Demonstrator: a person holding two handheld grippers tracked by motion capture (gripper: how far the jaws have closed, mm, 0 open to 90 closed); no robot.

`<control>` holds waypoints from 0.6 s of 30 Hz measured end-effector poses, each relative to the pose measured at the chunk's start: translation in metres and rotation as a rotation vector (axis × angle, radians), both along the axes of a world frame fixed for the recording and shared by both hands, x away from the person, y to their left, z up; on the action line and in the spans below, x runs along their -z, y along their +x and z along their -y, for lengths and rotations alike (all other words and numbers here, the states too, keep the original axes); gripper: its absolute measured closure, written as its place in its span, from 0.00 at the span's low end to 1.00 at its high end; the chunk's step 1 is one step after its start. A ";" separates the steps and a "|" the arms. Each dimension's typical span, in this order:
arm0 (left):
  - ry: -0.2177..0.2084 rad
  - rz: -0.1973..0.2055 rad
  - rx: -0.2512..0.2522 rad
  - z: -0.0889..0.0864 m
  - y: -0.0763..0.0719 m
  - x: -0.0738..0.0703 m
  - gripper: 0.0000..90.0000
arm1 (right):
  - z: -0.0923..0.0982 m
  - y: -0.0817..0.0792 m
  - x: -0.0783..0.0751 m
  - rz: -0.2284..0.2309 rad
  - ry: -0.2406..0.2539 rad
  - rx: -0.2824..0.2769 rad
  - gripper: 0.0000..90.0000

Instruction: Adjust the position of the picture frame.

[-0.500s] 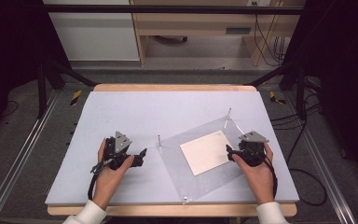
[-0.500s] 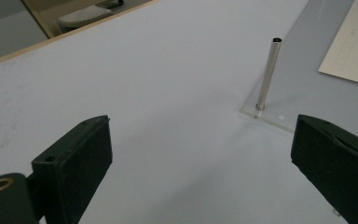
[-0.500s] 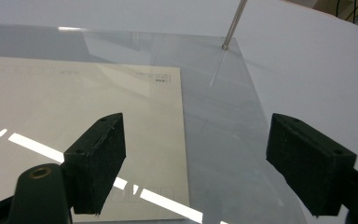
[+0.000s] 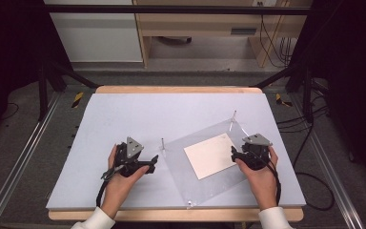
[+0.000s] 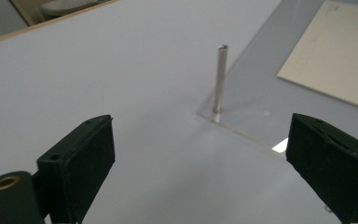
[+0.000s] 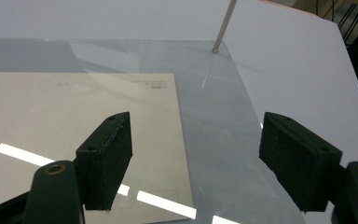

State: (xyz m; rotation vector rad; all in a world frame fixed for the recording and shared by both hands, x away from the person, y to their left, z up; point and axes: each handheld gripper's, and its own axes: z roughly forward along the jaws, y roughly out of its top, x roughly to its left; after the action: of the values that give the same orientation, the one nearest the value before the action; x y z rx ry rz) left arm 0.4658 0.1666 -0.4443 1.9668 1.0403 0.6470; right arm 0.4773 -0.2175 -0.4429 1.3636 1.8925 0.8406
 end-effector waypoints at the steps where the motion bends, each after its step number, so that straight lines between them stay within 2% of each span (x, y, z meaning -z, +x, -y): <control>1: -0.018 -0.003 0.000 0.004 0.000 -0.002 0.10 | 0.000 0.000 -0.003 -0.002 0.008 -0.005 0.28; 5: 0.004 0.047 -0.002 0.024 0.004 -0.006 0.16 | 0.001 0.008 -0.024 0.015 0.026 -0.029 0.31; 6: -0.002 0.049 -0.011 0.029 0.007 -0.005 0.23 | 0.005 0.019 -0.038 0.022 0.002 -0.036 0.35; 7: -0.016 0.047 -0.018 0.034 0.010 -0.002 0.26 | 0.007 0.028 -0.047 0.022 -0.010 -0.043 0.35; 9: -0.017 0.026 -0.028 0.040 0.015 0.004 0.27 | 0.008 0.033 -0.052 0.021 -0.015 -0.048 0.39; 10: -0.021 0.026 -0.050 0.043 0.019 0.009 0.30 | 0.010 0.053 -0.061 -0.003 -0.015 -0.072 0.41; 11: -0.008 0.023 -0.069 0.045 0.024 0.014 0.33 | 0.011 0.059 -0.063 -0.011 -0.012 -0.077 0.42; 12: -0.008 0.023 -0.069 0.045 0.024 0.014 0.37 | 0.011 0.059 -0.063 -0.011 -0.012 -0.077 0.42; 13: -0.007 0.026 -0.092 0.044 0.027 0.018 0.40 | 0.012 0.074 -0.059 -0.025 0.009 -0.093 0.45; 14: -0.012 0.021 -0.101 0.044 0.029 0.021 0.45 | 0.014 0.081 -0.055 -0.038 0.019 -0.088 0.47; 16: -0.033 -0.005 -0.100 0.044 0.032 0.026 0.48 | 0.014 0.087 -0.050 -0.046 0.020 -0.082 0.49; 18: -0.016 0.005 -0.088 0.047 0.033 0.027 0.54 | 0.015 0.097 -0.039 -0.058 0.004 -0.070 0.53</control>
State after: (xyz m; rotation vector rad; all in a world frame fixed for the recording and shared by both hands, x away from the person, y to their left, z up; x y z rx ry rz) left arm 0.4988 0.1191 -0.4713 1.9127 1.1310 0.6892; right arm 0.5744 -0.2329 -0.4035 1.3446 1.9943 0.8474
